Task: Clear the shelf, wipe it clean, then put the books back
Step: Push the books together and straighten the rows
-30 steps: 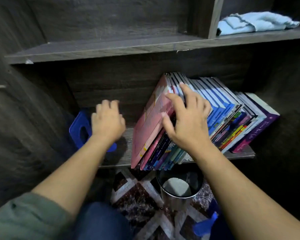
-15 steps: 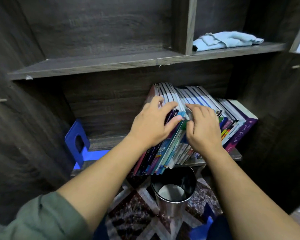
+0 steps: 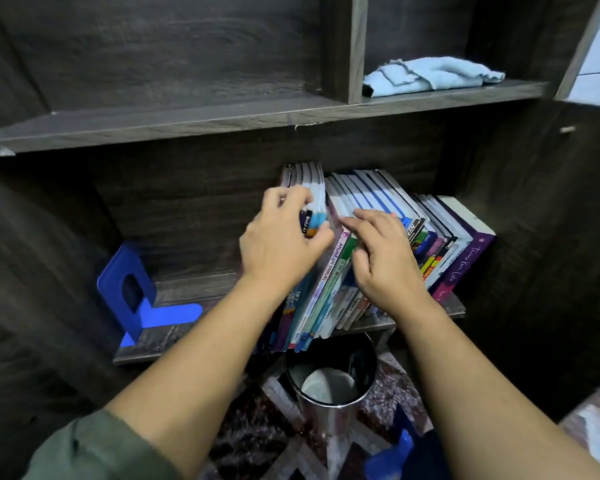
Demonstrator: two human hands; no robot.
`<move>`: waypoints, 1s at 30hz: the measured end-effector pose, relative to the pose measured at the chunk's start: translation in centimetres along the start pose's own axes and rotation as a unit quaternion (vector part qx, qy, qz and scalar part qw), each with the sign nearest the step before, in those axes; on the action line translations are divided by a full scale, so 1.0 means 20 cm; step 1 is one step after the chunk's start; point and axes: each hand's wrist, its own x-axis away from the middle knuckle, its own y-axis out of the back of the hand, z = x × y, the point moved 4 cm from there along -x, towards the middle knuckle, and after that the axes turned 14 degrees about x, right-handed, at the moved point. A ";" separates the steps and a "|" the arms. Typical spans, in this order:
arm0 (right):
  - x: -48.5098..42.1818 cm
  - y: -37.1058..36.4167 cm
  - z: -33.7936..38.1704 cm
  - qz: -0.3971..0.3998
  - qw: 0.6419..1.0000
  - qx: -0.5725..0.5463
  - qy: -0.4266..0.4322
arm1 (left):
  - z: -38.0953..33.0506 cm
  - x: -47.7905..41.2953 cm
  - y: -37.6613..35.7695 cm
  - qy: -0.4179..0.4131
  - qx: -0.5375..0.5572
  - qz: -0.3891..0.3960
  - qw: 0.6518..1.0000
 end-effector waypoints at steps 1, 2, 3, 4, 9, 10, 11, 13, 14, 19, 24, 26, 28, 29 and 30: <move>0.00 0.00 0.00 -0.003 1.000 0.003 0.003 | 0.01 0.00 0.01 0.017 0.008 -0.011 1.000; 0.00 0.00 0.00 -0.004 1.000 0.005 0.002 | 0.02 0.01 0.03 0.031 0.017 -0.026 0.999; 0.00 0.00 0.00 -0.005 1.000 0.009 0.001 | 0.03 0.02 0.04 0.039 0.029 -0.047 0.998; 0.00 -0.01 0.01 -0.007 1.000 0.014 -0.003 | 0.04 0.03 0.04 0.041 0.041 -0.073 0.996; 0.02 -0.03 0.07 -0.004 0.997 0.066 -0.047 | 0.14 0.11 0.02 0.087 0.043 -0.202 0.975; 0.02 -0.04 0.08 -0.001 0.996 0.070 -0.053 | 0.19 0.14 0.00 0.123 0.061 -0.217 0.966; 0.02 -0.04 0.09 0.005 0.996 0.074 -0.057 | 0.23 0.17 -0.01 0.164 0.079 -0.226 0.957; 0.02 -0.05 0.10 0.017 0.995 0.077 -0.058 | 0.31 0.21 -0.01 0.227 0.095 -0.228 0.942; 0.02 -0.05 0.10 0.020 0.995 0.079 -0.057 | 0.34 0.21 0.00 0.237 0.093 -0.230 0.939; 0.01 -0.08 0.12 0.027 0.994 0.092 -0.060 | 0.46 0.15 0.18 0.179 0.084 -0.245 0.949; 0.01 -0.11 0.13 -0.013 0.993 0.095 -0.073 | 0.61 0.09 0.34 0.176 0.089 -0.318 0.927; 0.00 -0.12 0.12 -0.025 0.992 0.100 -0.078 | 0.65 0.09 0.41 0.174 0.096 -0.359 0.912; 0.00 -0.14 0.12 -0.033 0.991 0.100 -0.086 | 0.67 0.10 0.48 0.170 0.086 -0.388 0.902; 0.00 -0.15 0.13 -0.038 0.990 0.099 -0.091 | 0.68 0.11 0.51 0.171 0.077 -0.399 0.898; 0.00 -0.15 0.13 -0.044 0.990 0.099 -0.095 | 0.69 0.13 0.54 0.175 0.067 -0.410 0.893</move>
